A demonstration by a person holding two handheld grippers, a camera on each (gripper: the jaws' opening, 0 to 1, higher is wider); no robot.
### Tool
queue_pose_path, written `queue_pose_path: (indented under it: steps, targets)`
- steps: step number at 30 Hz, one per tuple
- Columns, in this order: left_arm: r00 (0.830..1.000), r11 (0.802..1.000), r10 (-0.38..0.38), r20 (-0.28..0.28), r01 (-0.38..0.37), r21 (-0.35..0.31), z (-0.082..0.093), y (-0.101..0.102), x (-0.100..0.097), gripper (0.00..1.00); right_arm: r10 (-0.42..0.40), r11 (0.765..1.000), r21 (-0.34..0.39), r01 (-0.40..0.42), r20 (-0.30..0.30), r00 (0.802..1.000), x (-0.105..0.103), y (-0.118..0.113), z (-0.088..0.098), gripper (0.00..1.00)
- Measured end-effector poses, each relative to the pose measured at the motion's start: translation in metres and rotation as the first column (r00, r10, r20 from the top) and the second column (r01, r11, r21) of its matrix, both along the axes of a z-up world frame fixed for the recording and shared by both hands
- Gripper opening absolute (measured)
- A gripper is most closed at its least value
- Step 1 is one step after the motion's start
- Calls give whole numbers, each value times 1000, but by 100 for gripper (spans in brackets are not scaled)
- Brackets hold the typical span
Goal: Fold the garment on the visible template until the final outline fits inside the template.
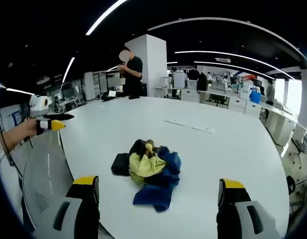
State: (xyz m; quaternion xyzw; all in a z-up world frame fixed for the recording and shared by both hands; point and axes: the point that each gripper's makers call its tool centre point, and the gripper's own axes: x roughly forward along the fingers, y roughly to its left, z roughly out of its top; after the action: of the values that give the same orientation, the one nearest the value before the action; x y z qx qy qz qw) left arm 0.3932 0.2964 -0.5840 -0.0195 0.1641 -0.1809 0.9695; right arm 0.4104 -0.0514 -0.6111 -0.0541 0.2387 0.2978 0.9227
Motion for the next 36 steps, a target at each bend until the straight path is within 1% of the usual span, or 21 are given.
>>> queue_pose_path:
  steps: [11,13,15,23,25,27,31,36]
  targets:
    - [1000,1000,-13,-15,13,2,-5,-2,1,94,11,1000,0,-11,-11,1000,-2,1,-4,99]
    - [1000,1000,-12,-14,12,-1,-5,-2,1,94,10,1000,1,-10,-10,1000,-2,1,-3,99]
    - [1000,1000,-13,9,13,1,-2,-2,2,93,14,1000,-6,-14,-12,1000,-1,1,-4,99]
    - [1000,1000,-11,4,11,3,-2,-2,2,93,21,1000,-9,-21,0,1000,0,-1,-3,99]
    - [1000,1000,-14,1,14,0,-2,-2,2,92,21,1000,-12,-21,0,1000,0,-2,-3,99]
    - [1000,1000,-24,7,24,6,0,-3,2,92,27,1000,-10,-27,0,1000,-1,-2,-2,99]
    - [1000,999,-29,2,29,18,-1,-3,2,91,27,1000,3,-27,2,1000,2,-3,-1,99]
    - [999,999,-40,2,40,9,-1,-5,4,88,22,1000,12,-22,9,1000,7,-8,-1,99]
